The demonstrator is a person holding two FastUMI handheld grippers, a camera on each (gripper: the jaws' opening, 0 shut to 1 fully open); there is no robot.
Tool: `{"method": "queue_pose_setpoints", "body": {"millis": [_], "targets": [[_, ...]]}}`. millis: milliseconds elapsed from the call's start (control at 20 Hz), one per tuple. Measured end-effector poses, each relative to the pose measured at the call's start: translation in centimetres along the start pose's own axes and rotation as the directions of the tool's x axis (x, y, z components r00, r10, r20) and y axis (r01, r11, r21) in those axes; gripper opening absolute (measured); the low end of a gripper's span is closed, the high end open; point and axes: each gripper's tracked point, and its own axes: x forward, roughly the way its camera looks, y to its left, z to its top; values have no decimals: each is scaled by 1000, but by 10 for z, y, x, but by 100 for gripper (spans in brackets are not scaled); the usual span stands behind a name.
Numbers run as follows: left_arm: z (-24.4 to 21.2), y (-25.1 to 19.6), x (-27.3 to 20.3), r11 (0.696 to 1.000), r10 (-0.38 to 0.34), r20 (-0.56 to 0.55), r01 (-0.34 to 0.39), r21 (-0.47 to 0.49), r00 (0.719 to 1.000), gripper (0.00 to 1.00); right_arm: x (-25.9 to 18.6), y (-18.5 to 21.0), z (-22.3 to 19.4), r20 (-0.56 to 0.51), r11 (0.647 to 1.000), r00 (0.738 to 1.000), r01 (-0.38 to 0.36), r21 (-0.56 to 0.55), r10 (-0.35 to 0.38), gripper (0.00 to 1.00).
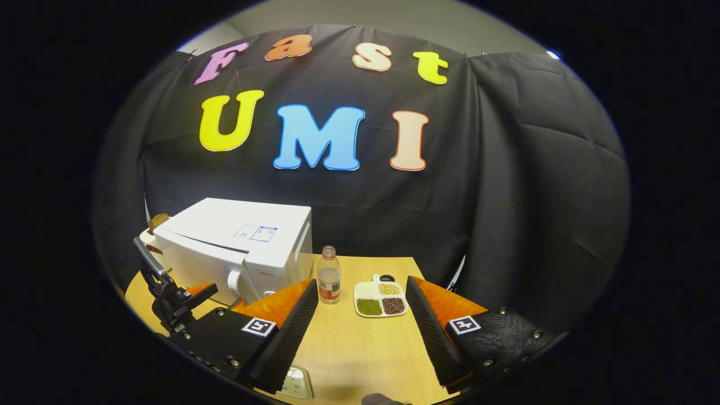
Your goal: Open the microwave oven with the left hand, put the food in, and close the microwave oven.
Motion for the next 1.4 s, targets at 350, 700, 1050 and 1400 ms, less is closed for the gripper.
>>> {"method": "queue_pose_setpoints", "body": {"millis": [350, 700, 1050, 1400], "targets": [[8, -2, 1, 995, 92, 43, -94, 34, 995, 98, 23, 2, 1, 7, 992, 992, -126, -18, 126, 96], [7, -1, 7, 994, 77, 16, -78, 79, 997, 97, 7, 8, -6, -9, 989, 989, -147, -20, 147, 96], [48, 21, -68, 995, 87, 37, -88, 46, 996, 100, -26, 35, 11, 44, 983, 983, -181, 14, 180, 96], [126, 108, -195, 983, 186, 91, -184, -23, 978, 96, -84, 72, 30, 139, 983, 975, -181, 22, 176, 96]]}}
